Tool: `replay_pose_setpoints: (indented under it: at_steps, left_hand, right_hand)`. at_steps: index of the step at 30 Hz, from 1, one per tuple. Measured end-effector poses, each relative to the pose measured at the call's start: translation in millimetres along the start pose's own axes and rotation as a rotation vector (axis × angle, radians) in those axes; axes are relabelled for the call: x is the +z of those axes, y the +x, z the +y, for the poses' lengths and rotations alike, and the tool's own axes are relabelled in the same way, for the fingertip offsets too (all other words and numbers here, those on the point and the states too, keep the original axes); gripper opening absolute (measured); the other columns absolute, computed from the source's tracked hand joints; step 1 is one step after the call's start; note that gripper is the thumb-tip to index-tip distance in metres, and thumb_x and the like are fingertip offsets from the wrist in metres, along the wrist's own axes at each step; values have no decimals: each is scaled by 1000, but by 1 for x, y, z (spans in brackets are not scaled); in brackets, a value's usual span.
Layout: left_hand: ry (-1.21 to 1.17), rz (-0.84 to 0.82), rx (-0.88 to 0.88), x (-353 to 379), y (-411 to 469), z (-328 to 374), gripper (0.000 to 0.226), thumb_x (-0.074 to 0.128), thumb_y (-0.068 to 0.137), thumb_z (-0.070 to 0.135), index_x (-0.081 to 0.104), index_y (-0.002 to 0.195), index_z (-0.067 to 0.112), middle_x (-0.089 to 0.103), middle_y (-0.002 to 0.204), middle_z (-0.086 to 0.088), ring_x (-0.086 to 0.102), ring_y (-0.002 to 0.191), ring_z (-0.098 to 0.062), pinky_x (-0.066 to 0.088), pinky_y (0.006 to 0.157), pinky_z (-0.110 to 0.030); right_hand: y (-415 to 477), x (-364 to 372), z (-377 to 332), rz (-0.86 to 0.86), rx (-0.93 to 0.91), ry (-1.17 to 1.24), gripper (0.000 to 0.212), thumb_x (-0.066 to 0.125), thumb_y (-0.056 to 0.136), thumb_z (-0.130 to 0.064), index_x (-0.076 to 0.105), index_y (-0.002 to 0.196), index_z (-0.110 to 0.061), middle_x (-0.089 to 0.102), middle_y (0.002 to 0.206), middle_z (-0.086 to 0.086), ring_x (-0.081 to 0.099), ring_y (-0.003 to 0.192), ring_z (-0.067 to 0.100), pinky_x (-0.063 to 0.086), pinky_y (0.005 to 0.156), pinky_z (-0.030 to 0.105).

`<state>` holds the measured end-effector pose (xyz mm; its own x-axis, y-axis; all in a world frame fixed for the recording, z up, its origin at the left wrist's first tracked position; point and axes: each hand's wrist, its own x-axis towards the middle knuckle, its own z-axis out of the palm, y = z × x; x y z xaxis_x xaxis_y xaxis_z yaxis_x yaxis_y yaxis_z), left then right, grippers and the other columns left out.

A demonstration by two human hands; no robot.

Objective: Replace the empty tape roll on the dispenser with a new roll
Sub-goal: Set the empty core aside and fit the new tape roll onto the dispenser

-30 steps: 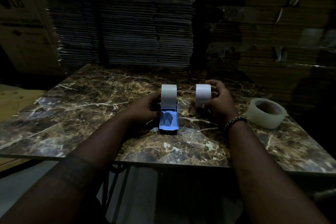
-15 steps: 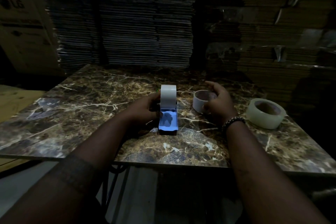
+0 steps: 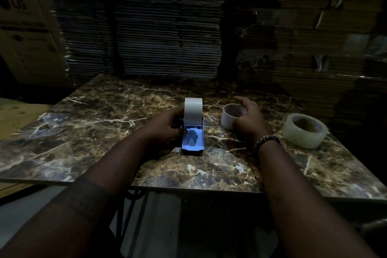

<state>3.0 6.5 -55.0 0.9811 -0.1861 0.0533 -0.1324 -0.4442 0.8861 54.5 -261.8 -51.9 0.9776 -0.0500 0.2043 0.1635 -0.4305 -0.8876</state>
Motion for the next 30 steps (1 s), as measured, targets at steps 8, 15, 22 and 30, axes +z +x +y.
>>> replay_pose_setpoints:
  at_steps: [8,15,22,30]
  left_hand:
    - [76,291,227,-3,-13,8,113,88,78,45,17,166,40,56,154,9,52,141,-9,42,112,-36]
    - [428,499,568,21,-7,34,102,68,84,66,34,163,11,31,172,-10,23,161,-30,24,130,-52]
    - [448,378,860,91,6,95,99,74,89,54,30,163,6,23,174,-16,16,163,-32,23,130,-51]
    - [651,-5,477,183,43,129,118,50,81,86,-15,165,33,-8,178,-1,-12,164,-29,5,132,-56]
  right_hand:
    - [-7,3,-4,27,-147,-204,56,75,84,-21,61,138,-19,50,144,11,48,133,31,45,109,48]
    - [-20,-6,-3,109,-235,-162,43,66,90,-35,66,130,-19,52,141,9,47,134,26,43,110,46]
    - [-32,-46,-1,178,-259,-178,50,51,82,-33,67,128,-19,52,143,12,42,139,24,35,110,34]
    - [-27,-120,39,325,-178,-649,69,49,77,-60,65,132,-22,57,141,17,48,136,38,36,111,61]
